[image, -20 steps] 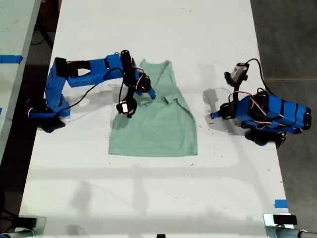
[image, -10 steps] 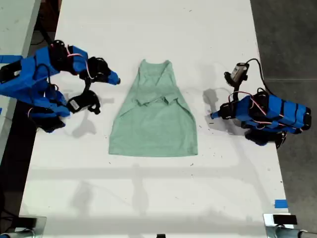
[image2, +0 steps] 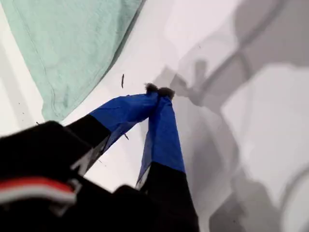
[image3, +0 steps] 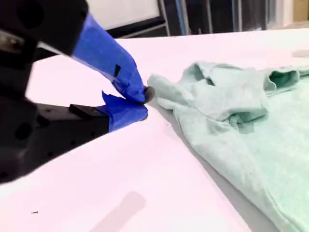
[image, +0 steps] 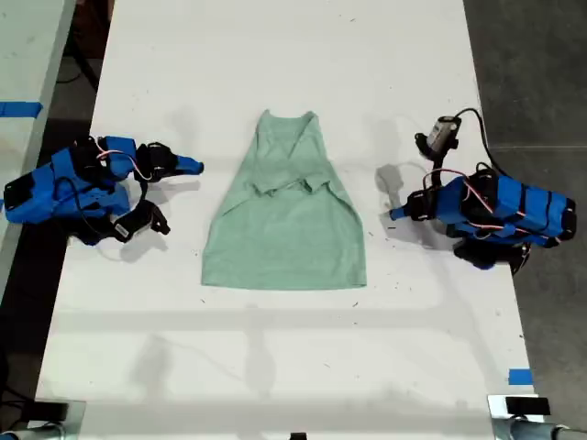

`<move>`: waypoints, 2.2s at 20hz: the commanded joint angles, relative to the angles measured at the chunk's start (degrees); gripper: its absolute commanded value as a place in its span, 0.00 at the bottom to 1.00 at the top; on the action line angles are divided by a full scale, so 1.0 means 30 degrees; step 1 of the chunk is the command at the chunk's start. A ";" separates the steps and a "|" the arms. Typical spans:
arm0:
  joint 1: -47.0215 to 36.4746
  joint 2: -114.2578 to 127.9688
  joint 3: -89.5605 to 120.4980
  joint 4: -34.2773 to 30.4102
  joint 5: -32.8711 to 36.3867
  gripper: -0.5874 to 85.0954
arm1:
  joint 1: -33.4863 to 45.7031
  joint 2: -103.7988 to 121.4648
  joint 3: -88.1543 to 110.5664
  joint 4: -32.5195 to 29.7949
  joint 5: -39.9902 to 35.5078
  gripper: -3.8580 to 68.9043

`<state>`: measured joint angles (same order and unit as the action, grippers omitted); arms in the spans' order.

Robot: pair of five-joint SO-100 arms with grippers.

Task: Fold t shirt

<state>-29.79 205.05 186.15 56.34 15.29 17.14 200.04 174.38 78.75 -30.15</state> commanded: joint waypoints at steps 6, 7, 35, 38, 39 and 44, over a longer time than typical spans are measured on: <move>0.0205 0.0176 0.0732 0.0469 -0.1553 0.00 | 0.0000 0.0205 0.0850 0.0117 -0.0088 0.02; 0.0205 0.0176 0.0732 0.0469 -0.1582 0.00 | 0.0029 0.0205 0.0850 0.0117 -0.0088 0.02; 0.0410 0.0176 0.0732 0.0615 -0.2021 0.00 | 0.0088 0.0205 0.0850 0.0117 -0.0088 0.02; 0.0410 0.0176 0.0732 0.0615 -0.2021 0.00 | 0.0088 0.0205 0.0850 0.0117 -0.0088 0.02; 0.0410 0.0176 0.0732 0.0615 -0.2021 0.00 | 0.0088 0.0205 0.0850 0.0117 -0.0088 0.02; 0.0410 0.0176 0.0732 0.0615 -0.2021 0.00 | 0.0088 0.0205 0.0850 0.0117 -0.0088 0.02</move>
<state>-28.92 205.05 186.15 58.10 10.02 17.14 200.04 174.38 78.75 -30.15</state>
